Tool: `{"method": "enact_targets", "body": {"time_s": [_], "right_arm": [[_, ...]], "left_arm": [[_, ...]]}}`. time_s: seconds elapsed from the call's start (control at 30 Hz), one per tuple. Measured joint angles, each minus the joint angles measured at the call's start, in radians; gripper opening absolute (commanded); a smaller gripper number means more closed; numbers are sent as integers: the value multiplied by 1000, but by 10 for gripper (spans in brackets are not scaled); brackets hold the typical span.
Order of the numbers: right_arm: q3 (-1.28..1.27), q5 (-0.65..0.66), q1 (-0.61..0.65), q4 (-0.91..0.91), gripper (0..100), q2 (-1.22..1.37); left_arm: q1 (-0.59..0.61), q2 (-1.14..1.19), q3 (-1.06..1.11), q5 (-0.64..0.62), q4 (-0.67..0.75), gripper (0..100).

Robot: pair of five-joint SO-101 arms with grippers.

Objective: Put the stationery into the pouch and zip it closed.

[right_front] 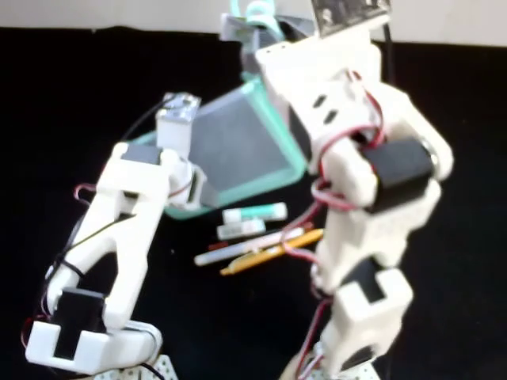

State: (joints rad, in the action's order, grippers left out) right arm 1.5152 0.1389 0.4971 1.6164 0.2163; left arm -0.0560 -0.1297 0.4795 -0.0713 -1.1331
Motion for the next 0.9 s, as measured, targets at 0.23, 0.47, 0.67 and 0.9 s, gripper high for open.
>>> {"method": "enact_targets", "body": {"time_s": [0.23,0.47,0.67,0.9], "right_arm": [[-233,0,21,-107,6,-167],[-267,0,26,-170,6,-196],[-267,0,55,-230,6,-198],[-249,0,97,-287,6,-199]], "left_arm": [[0,0,0,0,0,309],[0,0,0,0,-2,309],[0,0,0,0,-2,309],[0,0,0,2,-2,309]]}}
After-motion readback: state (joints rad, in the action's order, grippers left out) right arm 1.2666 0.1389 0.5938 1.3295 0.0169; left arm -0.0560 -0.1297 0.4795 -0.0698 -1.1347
